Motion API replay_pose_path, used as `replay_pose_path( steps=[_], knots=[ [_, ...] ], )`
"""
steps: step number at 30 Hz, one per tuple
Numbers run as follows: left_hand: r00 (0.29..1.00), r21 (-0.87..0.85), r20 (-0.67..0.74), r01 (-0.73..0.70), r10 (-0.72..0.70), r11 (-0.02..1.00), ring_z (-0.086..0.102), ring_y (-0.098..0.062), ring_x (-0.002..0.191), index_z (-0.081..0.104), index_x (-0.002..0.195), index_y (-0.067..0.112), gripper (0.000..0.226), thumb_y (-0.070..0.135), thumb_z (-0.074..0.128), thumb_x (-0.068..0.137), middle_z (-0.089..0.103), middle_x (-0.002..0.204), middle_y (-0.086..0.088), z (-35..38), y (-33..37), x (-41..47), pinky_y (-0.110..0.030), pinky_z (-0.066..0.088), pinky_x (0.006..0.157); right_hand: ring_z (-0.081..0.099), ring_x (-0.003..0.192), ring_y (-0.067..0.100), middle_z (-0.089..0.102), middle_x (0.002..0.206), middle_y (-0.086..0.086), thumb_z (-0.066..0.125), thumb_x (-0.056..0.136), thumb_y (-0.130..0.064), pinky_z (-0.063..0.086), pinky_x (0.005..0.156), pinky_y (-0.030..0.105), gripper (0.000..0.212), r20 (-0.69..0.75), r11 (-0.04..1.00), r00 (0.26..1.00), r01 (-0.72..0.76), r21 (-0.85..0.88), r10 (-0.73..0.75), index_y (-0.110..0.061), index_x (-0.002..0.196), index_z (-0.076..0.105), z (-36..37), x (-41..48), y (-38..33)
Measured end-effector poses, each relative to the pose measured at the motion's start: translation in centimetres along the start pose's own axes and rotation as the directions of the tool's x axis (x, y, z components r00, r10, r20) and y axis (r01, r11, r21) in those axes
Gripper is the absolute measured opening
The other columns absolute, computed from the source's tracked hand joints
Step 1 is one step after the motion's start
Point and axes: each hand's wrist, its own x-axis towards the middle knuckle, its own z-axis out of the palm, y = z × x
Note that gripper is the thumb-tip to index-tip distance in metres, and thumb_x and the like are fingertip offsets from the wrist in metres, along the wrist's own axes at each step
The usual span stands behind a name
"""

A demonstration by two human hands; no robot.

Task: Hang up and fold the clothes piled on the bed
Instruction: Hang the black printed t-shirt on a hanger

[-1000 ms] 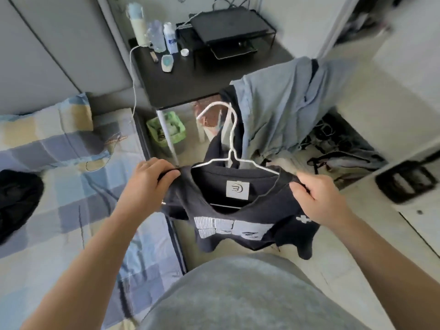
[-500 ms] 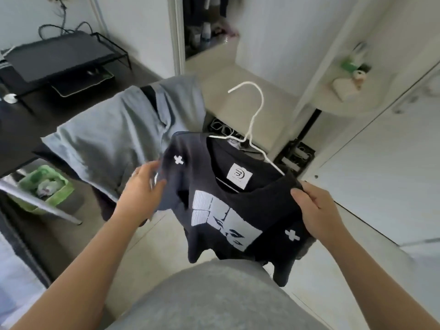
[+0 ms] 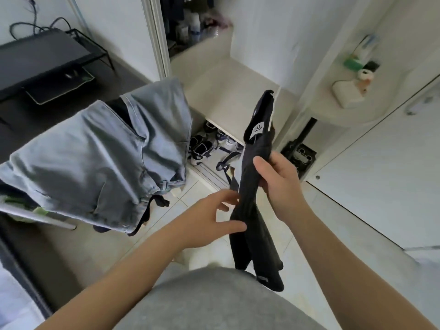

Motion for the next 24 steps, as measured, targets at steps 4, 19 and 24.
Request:
replay_pose_path(
  steps=[4, 19, 24],
  knots=[
    [0.994, -0.037, -0.109, -0.027, 0.023, 0.999, 0.052, 0.016, 0.110, 0.040, 0.127, 0.051, 0.070, 0.065, 0.073, 0.067, 0.057, 0.120, 0.032, -0.8, 1.2, 2.0, -0.003, 0.043, 0.080, 0.067, 0.080, 0.018, 0.067, 0.080, -0.002, 0.063, 0.089, -0.030, 0.058, 0.073, 0.035, 0.008, -0.027, 0.993, 0.993, 0.116, -0.030, -0.117, -0.027, 0.084, 0.068, 1.3, 4.3, -2.1],
    [0.896, 0.293, -0.279, -0.263, 0.345, 0.919, 0.060, -0.004, 0.075, 0.052, 0.106, 0.038, 0.009, 0.033, 0.056, 0.099, 0.058, 0.082, 0.019, -21.0, 4.4, 14.5, -0.027, 0.050, 0.066, 0.058, 0.064, 0.004, 0.060, 0.067, -0.011, 0.061, 0.092, -0.025, 0.047, 0.059, 0.014, 0.024, -0.200, 0.899, 0.877, 0.423, -0.110, -0.437, -0.006, 0.078, 0.059, 6.7, 22.4, -13.4],
    [0.824, 0.369, -0.281, -0.380, 0.492, 0.848, 0.063, -0.008, 0.081, 0.060, 0.115, 0.030, 0.016, 0.030, 0.056, 0.099, 0.065, 0.089, 0.014, -30.0, 9.3, 18.5, -0.027, 0.051, 0.073, 0.062, 0.062, 0.007, 0.063, 0.064, -0.012, 0.061, 0.089, -0.026, 0.051, 0.059, 0.019, 0.027, -0.254, 0.855, 0.818, 0.507, -0.107, -0.517, -0.030, 0.063, 0.066, 8.6, 28.5, -20.5]
  ],
)
